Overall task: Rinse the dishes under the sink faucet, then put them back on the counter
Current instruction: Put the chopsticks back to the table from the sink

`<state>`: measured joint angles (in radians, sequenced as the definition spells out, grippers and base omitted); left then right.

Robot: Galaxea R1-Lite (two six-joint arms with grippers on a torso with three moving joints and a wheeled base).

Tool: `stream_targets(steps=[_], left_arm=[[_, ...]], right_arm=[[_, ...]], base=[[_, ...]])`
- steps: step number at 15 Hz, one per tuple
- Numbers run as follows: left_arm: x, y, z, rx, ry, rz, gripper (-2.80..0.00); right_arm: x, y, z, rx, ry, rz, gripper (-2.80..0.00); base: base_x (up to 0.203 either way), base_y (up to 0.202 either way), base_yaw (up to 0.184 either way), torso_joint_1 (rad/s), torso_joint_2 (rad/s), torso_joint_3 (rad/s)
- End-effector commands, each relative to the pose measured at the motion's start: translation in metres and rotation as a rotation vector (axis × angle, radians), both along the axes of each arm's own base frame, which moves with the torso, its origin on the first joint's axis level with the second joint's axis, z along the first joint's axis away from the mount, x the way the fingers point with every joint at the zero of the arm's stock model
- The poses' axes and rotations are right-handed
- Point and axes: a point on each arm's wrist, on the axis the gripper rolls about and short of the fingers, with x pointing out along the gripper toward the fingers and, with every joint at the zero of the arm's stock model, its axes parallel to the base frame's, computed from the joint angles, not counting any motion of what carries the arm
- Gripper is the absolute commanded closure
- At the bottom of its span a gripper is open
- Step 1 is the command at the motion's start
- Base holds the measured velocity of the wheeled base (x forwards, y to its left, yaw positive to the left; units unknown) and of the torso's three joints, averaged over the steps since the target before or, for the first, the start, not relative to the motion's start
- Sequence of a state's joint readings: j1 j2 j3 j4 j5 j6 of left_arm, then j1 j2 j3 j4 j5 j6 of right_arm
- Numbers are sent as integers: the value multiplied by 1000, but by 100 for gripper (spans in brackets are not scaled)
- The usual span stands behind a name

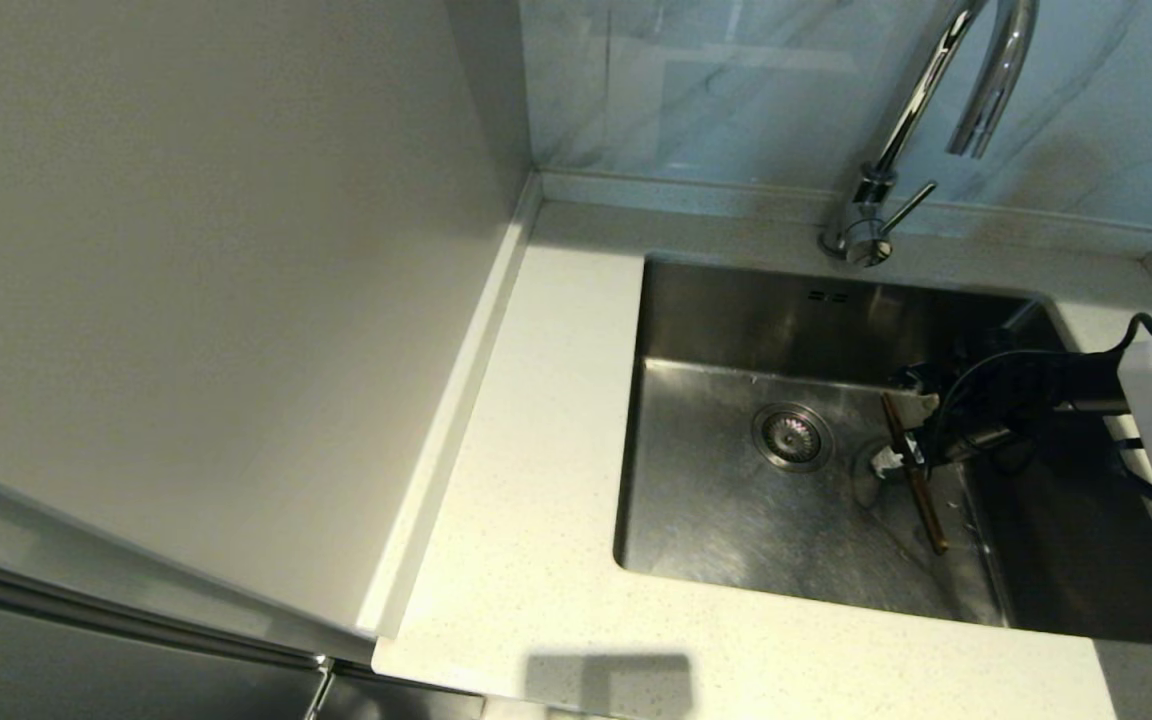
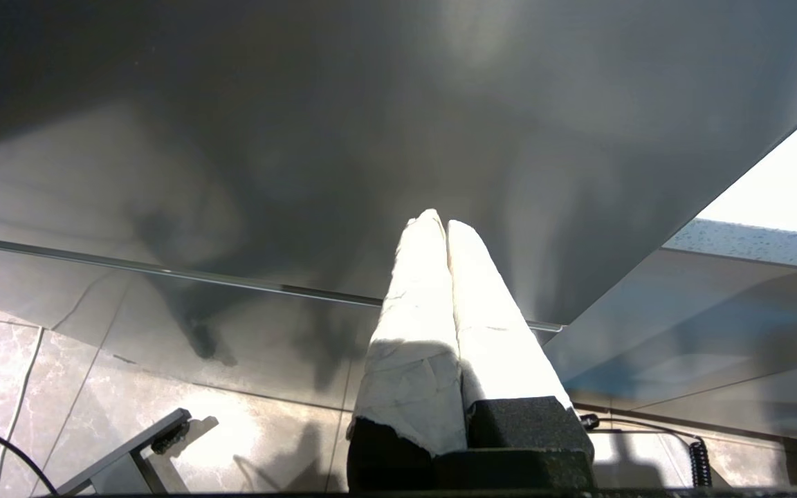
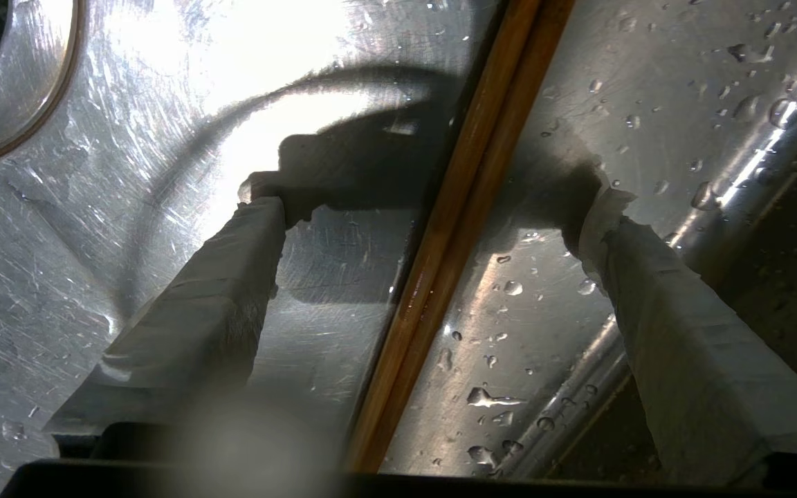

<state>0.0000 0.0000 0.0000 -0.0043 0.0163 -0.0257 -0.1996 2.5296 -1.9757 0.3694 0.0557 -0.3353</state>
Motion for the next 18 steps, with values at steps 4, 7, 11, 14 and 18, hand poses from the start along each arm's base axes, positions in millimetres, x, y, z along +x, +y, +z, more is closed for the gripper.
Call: stream_targets(steps=[4, 7, 11, 14, 18], left_arm=[[0, 0, 0, 0, -3, 1, 0], [0, 0, 0, 0, -3, 1, 0], [0, 0, 0, 0, -3, 1, 0], [0, 0, 0, 0, -3, 1, 0], [0, 0, 0, 0, -3, 1, 0]], right_arm=[[0, -1, -4, 0, 10, 0, 0], [0, -1, -5, -9, 16, -8, 0], [0, -1, -5, -9, 15, -9, 0], [0, -1, -3, -10, 13, -8, 0], [-1, -1, 2, -15, 2, -13, 0]], base=[[0, 0, 0, 0, 0, 0], [0, 0, 0, 0, 0, 0], [0, 0, 0, 0, 0, 0], [0, 0, 0, 0, 0, 0], [0, 0, 0, 0, 0, 0]])
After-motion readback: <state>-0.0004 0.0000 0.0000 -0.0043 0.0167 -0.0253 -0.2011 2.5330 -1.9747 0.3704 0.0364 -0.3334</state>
